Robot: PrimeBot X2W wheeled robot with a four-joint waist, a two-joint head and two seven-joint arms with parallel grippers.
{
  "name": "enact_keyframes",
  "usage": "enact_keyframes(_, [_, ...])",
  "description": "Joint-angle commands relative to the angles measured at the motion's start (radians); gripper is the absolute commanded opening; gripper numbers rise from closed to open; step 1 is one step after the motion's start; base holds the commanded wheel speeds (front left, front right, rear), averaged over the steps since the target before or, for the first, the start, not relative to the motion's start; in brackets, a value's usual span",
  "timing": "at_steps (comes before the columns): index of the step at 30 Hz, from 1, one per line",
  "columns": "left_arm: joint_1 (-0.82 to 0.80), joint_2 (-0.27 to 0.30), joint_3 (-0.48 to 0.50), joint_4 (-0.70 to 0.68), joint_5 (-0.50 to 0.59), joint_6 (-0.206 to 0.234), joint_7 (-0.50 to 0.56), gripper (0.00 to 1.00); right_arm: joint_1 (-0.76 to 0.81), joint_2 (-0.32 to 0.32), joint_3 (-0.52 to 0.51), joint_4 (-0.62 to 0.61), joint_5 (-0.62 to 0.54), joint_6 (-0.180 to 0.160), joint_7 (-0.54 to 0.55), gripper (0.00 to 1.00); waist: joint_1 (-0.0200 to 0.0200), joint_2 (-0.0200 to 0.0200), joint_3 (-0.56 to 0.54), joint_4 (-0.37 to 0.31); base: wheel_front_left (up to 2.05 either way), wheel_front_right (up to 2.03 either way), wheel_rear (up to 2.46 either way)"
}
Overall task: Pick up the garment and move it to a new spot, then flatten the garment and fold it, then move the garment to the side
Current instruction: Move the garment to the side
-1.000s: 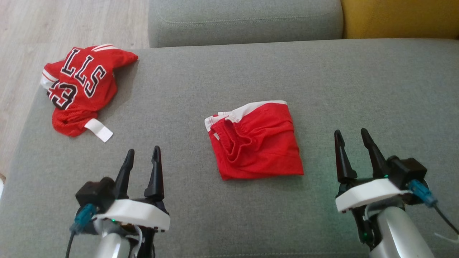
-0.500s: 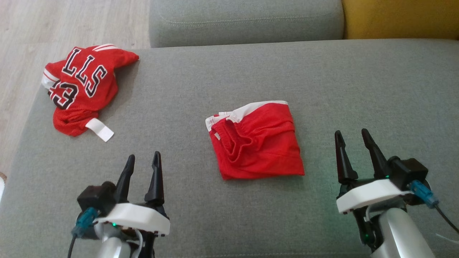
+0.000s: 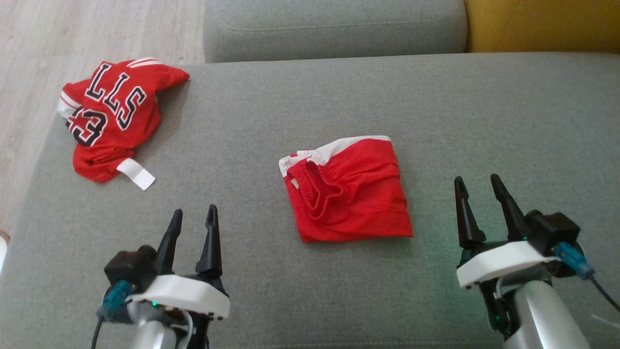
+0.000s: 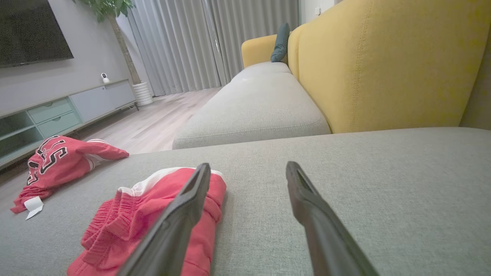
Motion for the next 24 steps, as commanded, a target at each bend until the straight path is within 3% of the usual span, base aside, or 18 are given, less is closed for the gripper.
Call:
enact_keyframes(1, [-0.037, 0.001, 0.031, -0.035, 0.009, -0.001, -0.012, 1.0, -0.022, 0.001, 0.014, -0.032, -0.011, 0.007, 0.005, 1.0, 0.0, 0.0, 0.006, 0.002, 0.0, 0.0, 0.0])
enact_keyframes(6, [-0.048, 0.001, 0.024, -0.043, 0.002, 0.002, -0.012, 1.0, -0.055, 0.001, -0.005, -0.025, -0.021, 0.007, 0.081, 1.0, 0.0, 0.0, 0.027, 0.013, 0.0, 0.0, 0.0])
enact_keyframes(14, [-0.07, 0.001, -0.006, -0.052, -0.039, 0.015, -0.012, 1.0, -0.175, 0.0, 0.005, -0.008, -0.013, 0.007, 0.366, 1.0, 0.0, 0.0, 0.077, 0.06, 0.0, 0.0, 0.0])
enact_keyframes(24, [-0.085, 0.001, -0.038, -0.058, -0.082, 0.033, -0.012, 1.0, -0.262, -0.064, 0.016, 0.086, 0.043, 0.007, 0.566, 1.0, 0.0, 0.0, 0.117, 0.154, 0.0, 0.0, 0.0])
